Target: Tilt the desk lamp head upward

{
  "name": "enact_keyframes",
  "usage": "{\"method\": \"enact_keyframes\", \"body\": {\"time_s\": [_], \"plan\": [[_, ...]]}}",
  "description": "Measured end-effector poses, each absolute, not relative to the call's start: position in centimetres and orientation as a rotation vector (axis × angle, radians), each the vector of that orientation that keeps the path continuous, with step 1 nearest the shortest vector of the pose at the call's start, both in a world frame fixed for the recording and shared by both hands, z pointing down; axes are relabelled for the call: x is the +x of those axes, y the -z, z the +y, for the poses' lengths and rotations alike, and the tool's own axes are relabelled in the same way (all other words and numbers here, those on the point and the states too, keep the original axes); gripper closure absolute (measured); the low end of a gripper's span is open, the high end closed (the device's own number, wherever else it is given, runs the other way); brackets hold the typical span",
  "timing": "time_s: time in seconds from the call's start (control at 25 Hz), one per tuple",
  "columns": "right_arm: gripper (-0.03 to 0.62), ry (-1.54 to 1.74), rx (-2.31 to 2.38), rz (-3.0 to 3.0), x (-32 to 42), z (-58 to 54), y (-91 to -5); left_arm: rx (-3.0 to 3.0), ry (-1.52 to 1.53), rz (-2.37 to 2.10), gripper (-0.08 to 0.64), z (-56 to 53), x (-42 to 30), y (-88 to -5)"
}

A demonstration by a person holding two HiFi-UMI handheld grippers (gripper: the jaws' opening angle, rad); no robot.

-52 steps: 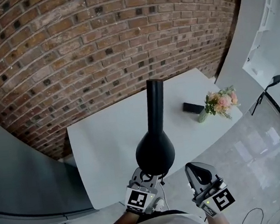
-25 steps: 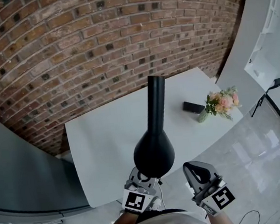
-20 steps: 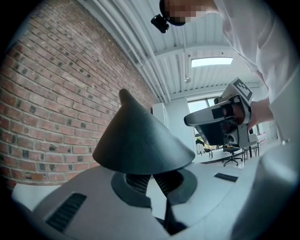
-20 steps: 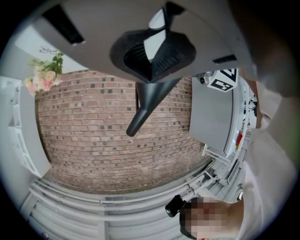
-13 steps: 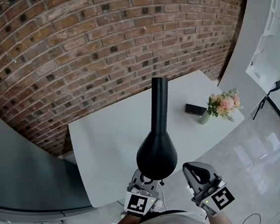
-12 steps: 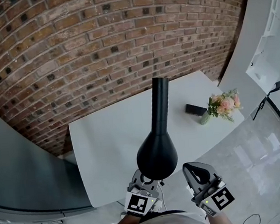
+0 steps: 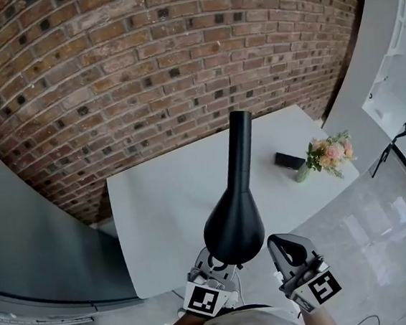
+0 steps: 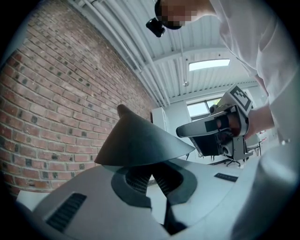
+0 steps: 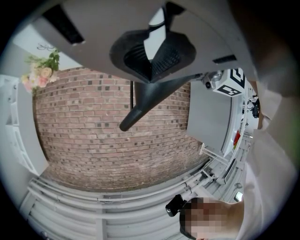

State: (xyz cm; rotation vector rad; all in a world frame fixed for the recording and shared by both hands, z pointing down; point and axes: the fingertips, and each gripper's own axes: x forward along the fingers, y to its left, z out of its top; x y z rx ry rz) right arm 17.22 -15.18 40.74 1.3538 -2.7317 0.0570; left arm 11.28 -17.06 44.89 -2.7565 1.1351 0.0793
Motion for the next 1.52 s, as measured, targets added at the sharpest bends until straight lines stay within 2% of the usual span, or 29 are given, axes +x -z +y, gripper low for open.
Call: {"method": "enact_keyframes", "body": {"time_s": [1.52], "plan": [[0.578, -0.016, 1.334, -2.770, 15.8, -14.1, -40.6, -2.722, -0.027, 1.076, 0.557, -13.0, 9.8, -40.3]]}}
